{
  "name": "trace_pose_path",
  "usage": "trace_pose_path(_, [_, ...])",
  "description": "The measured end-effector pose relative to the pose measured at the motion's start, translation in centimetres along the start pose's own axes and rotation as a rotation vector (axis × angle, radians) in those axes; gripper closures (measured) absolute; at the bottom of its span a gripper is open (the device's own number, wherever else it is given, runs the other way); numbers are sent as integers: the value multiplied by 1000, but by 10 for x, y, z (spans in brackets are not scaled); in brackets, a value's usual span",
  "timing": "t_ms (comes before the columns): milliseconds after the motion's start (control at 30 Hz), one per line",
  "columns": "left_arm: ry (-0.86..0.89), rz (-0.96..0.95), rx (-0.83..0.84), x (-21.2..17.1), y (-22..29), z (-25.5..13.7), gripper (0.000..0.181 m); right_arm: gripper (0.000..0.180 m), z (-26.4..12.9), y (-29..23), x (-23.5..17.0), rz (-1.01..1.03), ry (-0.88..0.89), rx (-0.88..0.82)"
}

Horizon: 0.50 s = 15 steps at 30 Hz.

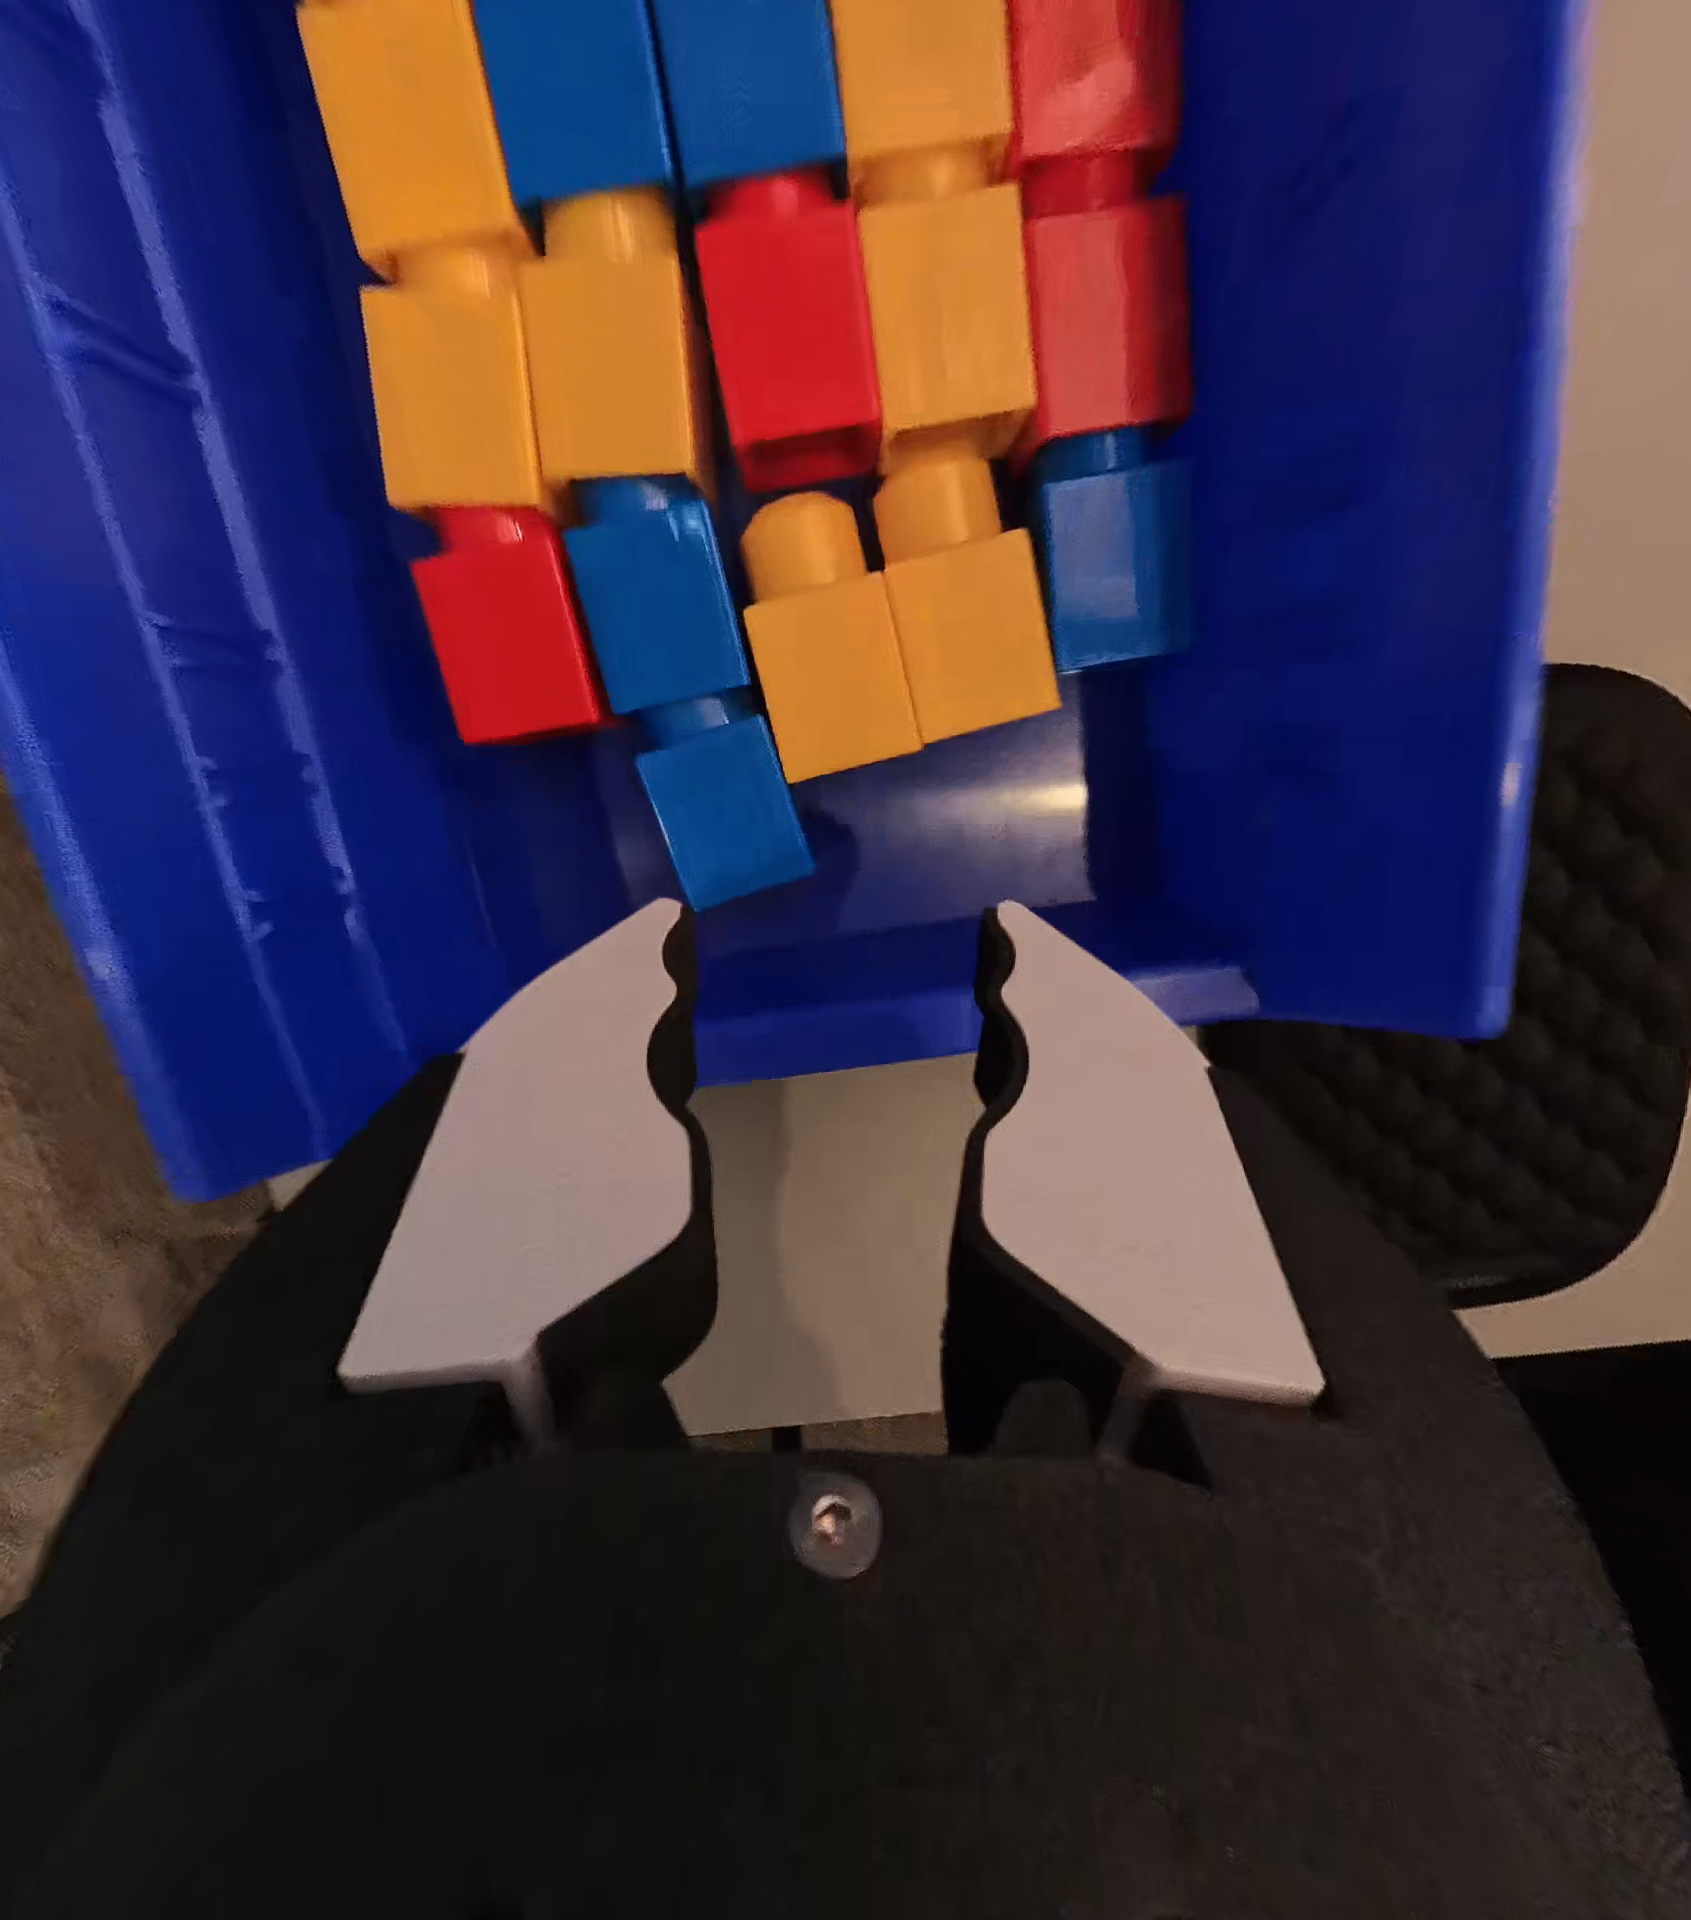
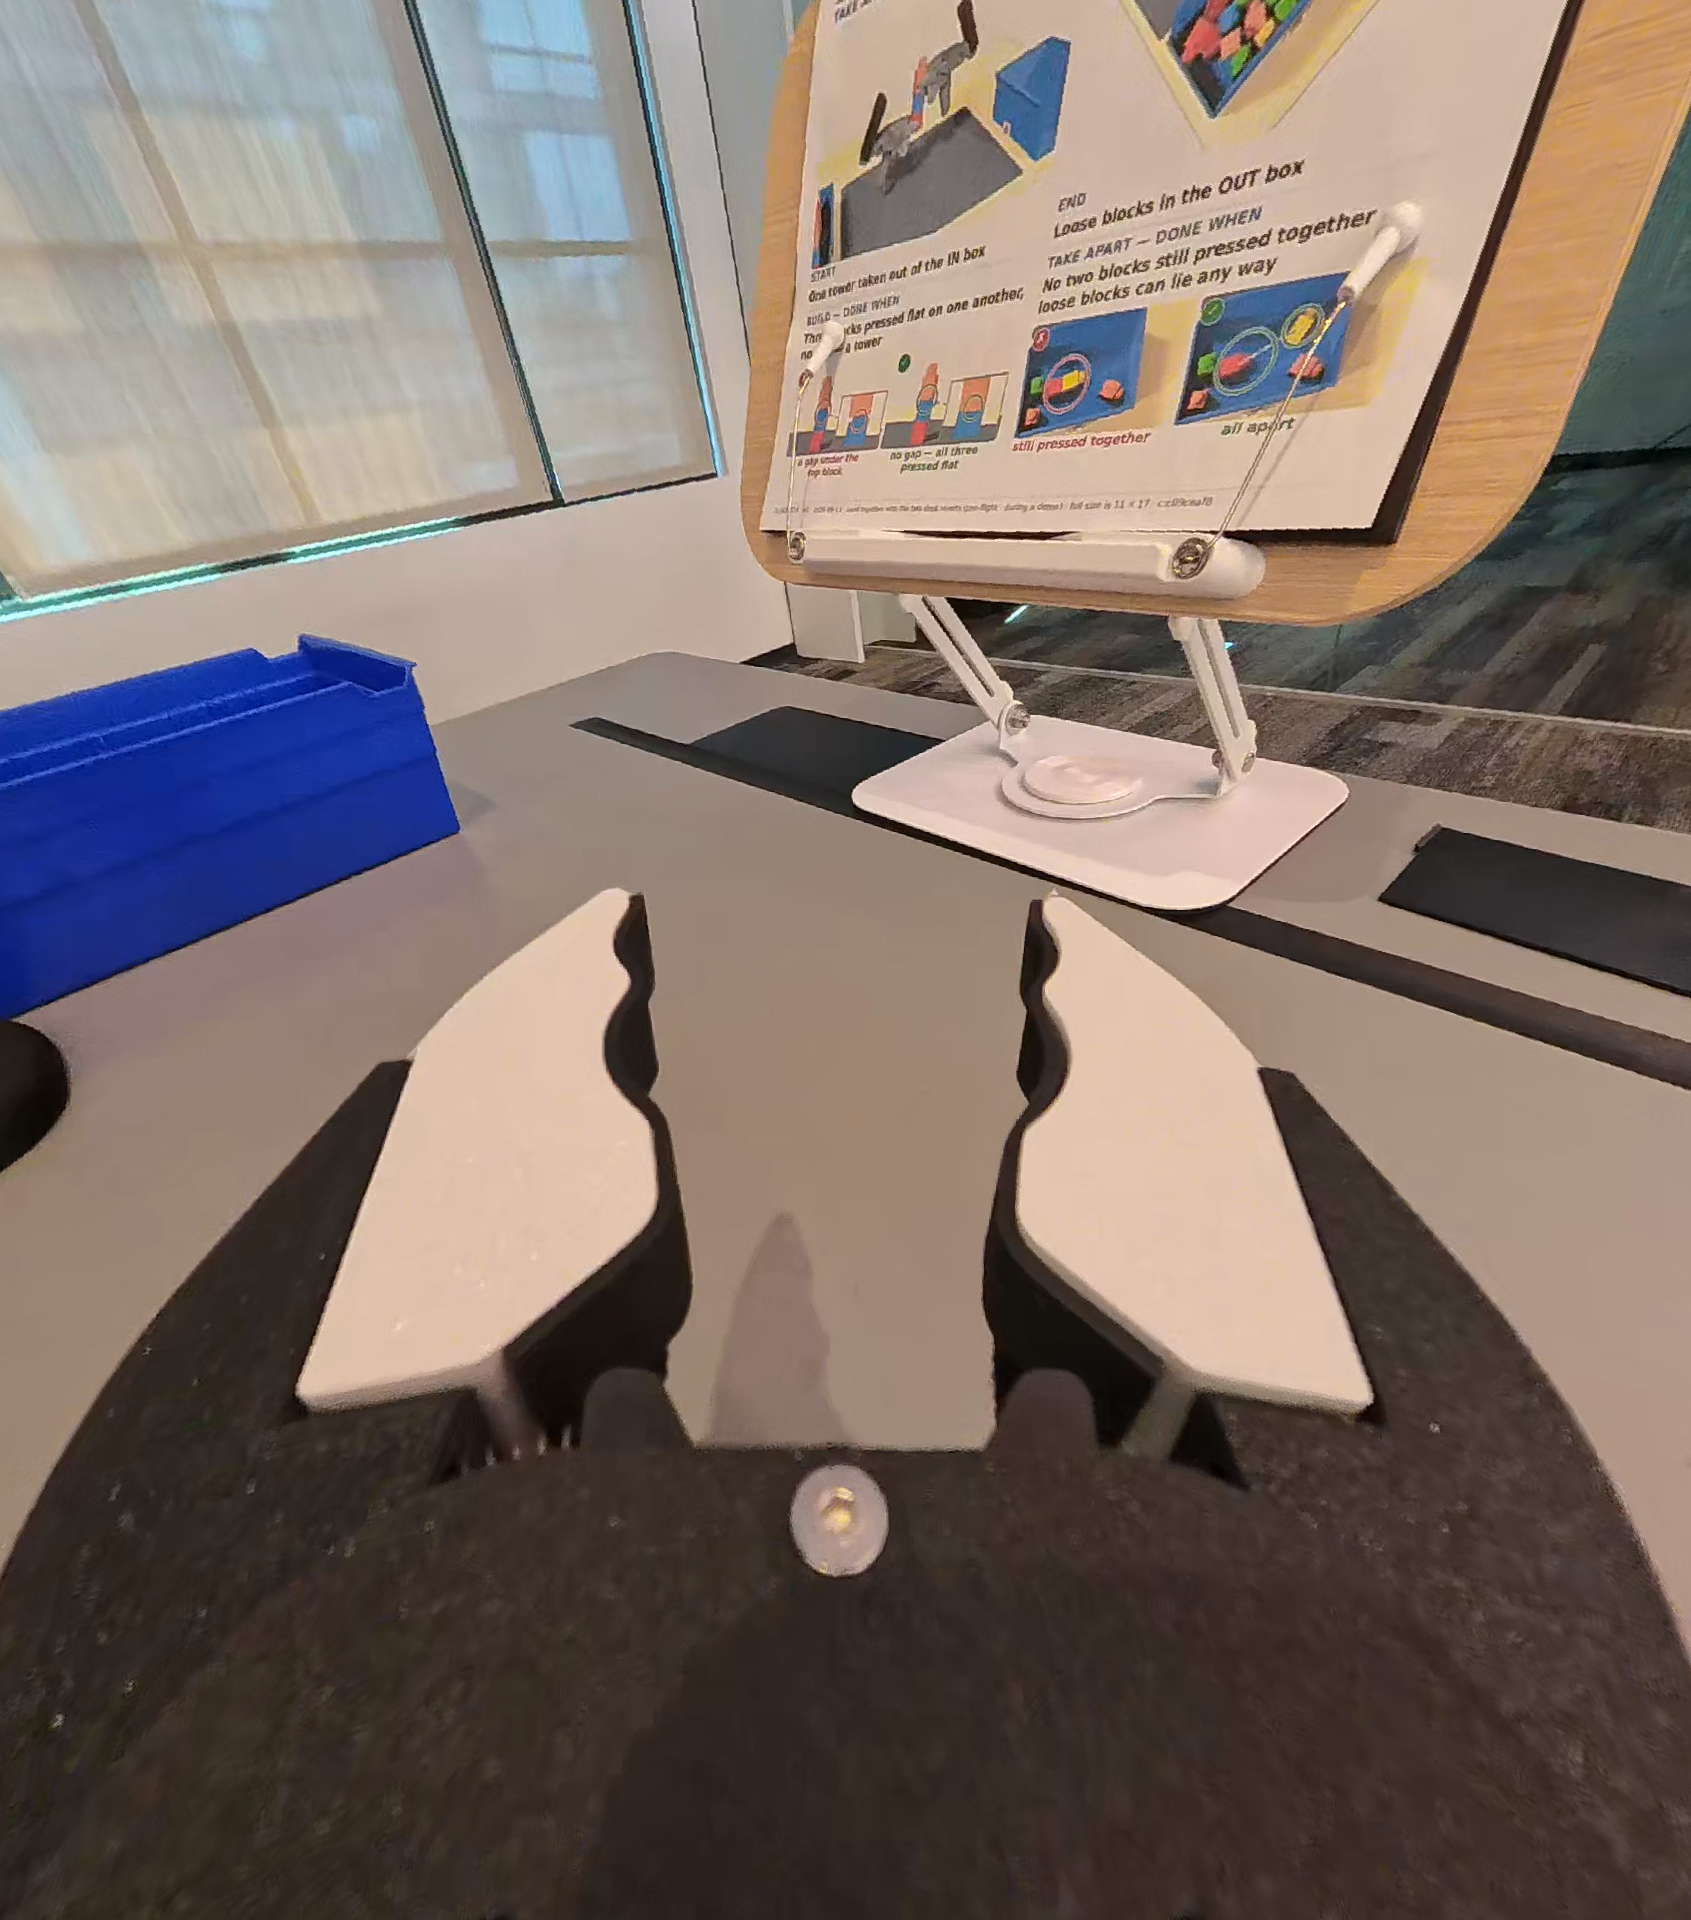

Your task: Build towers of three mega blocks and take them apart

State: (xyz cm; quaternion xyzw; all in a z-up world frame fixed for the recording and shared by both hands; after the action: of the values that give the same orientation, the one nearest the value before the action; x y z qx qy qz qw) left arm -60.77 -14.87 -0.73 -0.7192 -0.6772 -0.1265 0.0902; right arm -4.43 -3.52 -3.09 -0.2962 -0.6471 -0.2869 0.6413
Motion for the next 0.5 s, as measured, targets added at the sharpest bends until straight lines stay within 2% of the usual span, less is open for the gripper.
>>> trace_pose_path(500, [-196, -76, 72, 8, -24, 58, 130, 115, -10, 3, 4, 52, 45, 43])
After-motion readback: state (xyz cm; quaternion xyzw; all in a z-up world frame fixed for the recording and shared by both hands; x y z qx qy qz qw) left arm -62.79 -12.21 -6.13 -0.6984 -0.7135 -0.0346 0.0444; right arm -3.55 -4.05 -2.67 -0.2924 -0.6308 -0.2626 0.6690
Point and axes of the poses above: each gripper's, where its closed fingertips meet, z out along the fingers, x out of its top, y = z × x across the jaws, the point moved 7 cm from there along -z, back along the fingers, and after that the axes turned 7 degrees about -z, right-handed, at the moved point
